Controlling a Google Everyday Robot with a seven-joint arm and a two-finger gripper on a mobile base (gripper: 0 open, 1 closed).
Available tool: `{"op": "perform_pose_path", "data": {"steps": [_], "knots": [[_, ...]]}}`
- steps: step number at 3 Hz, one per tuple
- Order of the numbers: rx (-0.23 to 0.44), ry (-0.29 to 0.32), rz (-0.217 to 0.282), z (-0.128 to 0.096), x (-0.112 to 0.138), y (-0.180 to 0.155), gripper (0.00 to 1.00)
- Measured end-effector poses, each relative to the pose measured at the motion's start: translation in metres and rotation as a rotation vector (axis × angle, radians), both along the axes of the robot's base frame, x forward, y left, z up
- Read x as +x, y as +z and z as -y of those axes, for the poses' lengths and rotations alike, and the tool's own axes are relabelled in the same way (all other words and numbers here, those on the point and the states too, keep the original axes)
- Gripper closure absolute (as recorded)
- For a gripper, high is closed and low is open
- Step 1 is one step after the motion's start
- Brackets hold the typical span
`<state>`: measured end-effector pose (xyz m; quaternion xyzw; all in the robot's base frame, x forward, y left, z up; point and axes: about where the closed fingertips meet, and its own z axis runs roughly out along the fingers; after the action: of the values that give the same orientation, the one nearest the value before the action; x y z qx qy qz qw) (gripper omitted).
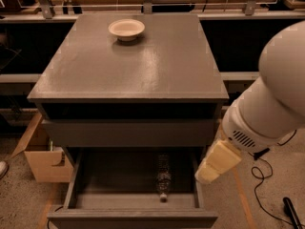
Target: Pick water bottle from middle drawer and place on counter
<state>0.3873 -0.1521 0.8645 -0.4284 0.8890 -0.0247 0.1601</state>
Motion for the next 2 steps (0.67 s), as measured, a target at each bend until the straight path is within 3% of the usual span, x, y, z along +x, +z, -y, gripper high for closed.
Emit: {"op": "perform_pose_path", "data": {"steps": [1, 2], "knots": [[0.018, -0.025, -0.066, -0.007, 0.005, -0.053, 0.0], [0.029, -0.057, -0.101, -0.014, 0.009, -0.098, 0.0]]}}
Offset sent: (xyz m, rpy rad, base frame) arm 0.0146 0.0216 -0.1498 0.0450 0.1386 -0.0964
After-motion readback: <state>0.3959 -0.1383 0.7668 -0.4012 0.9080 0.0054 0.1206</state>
